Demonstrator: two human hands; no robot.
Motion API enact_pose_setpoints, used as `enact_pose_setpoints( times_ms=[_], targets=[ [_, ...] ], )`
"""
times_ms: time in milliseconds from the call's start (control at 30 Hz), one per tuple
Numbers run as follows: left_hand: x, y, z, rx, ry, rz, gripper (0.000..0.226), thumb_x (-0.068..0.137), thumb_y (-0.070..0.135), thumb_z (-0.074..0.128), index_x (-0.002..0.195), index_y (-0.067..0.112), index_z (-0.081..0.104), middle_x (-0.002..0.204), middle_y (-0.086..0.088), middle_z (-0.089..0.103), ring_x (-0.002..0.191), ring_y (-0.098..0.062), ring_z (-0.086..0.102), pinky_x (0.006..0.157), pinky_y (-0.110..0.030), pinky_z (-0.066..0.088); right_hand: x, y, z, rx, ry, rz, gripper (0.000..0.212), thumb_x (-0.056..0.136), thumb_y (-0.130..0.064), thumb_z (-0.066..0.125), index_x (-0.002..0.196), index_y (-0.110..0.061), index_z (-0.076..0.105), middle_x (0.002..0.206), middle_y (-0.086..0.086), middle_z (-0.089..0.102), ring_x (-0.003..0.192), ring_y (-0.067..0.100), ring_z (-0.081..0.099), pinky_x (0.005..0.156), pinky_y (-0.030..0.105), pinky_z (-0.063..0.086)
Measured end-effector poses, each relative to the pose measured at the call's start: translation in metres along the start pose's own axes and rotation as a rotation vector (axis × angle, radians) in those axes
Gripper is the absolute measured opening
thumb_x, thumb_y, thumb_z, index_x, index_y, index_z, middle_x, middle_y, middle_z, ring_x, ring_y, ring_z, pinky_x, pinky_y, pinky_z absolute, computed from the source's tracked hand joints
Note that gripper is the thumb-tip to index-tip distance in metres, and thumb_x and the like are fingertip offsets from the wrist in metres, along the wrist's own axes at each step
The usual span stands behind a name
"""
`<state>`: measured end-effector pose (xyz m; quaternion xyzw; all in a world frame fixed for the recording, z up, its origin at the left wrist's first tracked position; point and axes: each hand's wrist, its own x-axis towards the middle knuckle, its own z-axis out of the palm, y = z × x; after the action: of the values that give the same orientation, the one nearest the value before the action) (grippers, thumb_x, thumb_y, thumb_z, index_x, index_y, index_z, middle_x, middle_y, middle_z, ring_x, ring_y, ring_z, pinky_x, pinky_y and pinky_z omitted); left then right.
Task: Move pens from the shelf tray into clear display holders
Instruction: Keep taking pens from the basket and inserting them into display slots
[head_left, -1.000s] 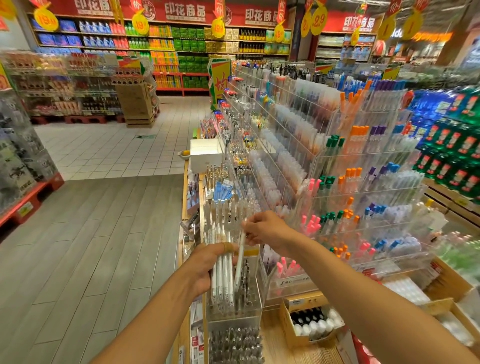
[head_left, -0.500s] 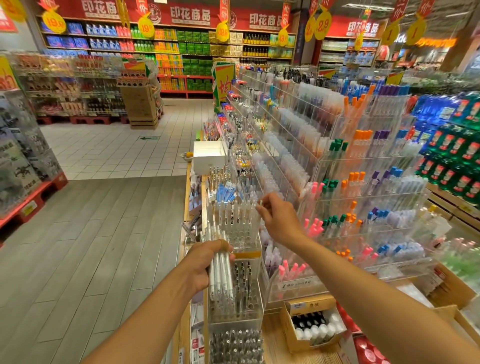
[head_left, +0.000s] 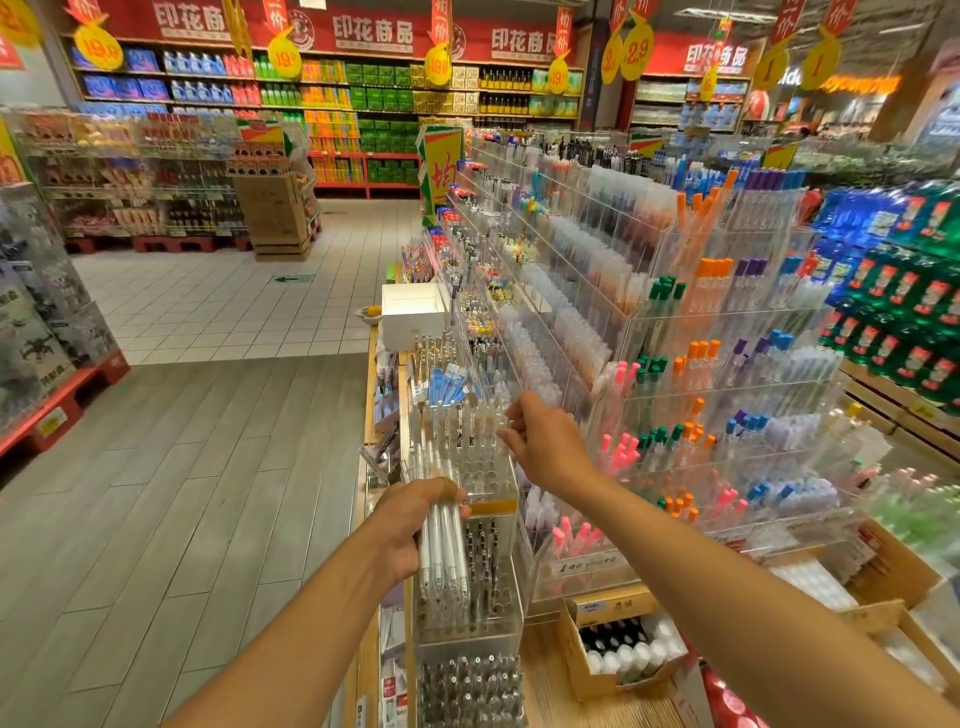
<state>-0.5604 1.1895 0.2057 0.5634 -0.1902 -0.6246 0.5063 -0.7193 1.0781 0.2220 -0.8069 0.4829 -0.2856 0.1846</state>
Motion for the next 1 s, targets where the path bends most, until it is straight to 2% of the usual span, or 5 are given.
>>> enact_pose_setpoints(
  times_ms=[467, 633, 700, 833, 1000],
  targets=[
    [-0.008, -0.008, 0.001, -0.010, -0.010, 0.009, 0.017, 0.083, -0.004, 0.064, 0.100, -0.007, 0.065, 0.069, -0.016, 0.065, 0.056, -0.022, 0.063, 0.062, -0.034, 0.051, -0.007, 0.002, 0.000, 0.115, -0.010, 0.142, 0.022, 0.089, -0.023, 0.070, 0.101, -0.018, 0.051, 0.085, -0.004, 0.062, 0.078, 0.012, 0.062, 0.071, 0.030, 0.053],
    [-0.009, -0.007, 0.001, 0.000, -0.014, 0.007, 0.019, 0.084, -0.004, 0.063, 0.102, -0.006, 0.064, 0.069, -0.016, 0.066, 0.057, -0.022, 0.064, 0.060, -0.032, 0.051, -0.022, 0.004, 0.004, 0.017, -0.184, 0.275, 0.023, 0.086, -0.020, 0.073, 0.097, -0.001, 0.064, 0.089, 0.015, 0.068, 0.077, 0.021, 0.066, 0.073, 0.028, 0.053],
    [-0.009, -0.007, 0.001, 0.004, -0.021, 0.007, 0.019, 0.083, -0.004, 0.064, 0.102, -0.007, 0.064, 0.069, -0.017, 0.066, 0.055, -0.021, 0.064, 0.056, -0.031, 0.052, -0.028, 0.000, 0.003, 0.133, -0.265, 0.271, 0.015, 0.089, -0.021, 0.069, 0.085, -0.007, 0.068, 0.080, 0.008, 0.069, 0.063, 0.011, 0.062, 0.061, 0.021, 0.051],
    [-0.013, -0.008, 0.007, 0.054, -0.037, 0.035, 0.016, 0.081, -0.005, 0.065, 0.096, -0.008, 0.067, 0.075, -0.018, 0.070, 0.058, -0.021, 0.068, 0.052, -0.029, 0.053, -0.040, -0.017, 0.003, 0.472, -0.438, 0.242, 0.023, 0.094, -0.036, 0.061, 0.088, -0.015, 0.067, 0.075, -0.003, 0.073, 0.058, 0.006, 0.064, 0.050, 0.020, 0.047],
    [-0.013, -0.009, 0.009, 0.074, -0.042, 0.065, 0.042, 0.080, -0.006, 0.067, 0.119, -0.012, 0.056, 0.090, -0.024, 0.072, 0.071, -0.027, 0.071, 0.061, -0.034, 0.058, -0.046, -0.024, 0.004, 0.533, -0.476, 0.241, 0.023, 0.095, -0.030, 0.062, 0.084, -0.012, 0.069, 0.069, -0.004, 0.071, 0.058, 0.006, 0.060, 0.050, 0.018, 0.045]
  ],
)
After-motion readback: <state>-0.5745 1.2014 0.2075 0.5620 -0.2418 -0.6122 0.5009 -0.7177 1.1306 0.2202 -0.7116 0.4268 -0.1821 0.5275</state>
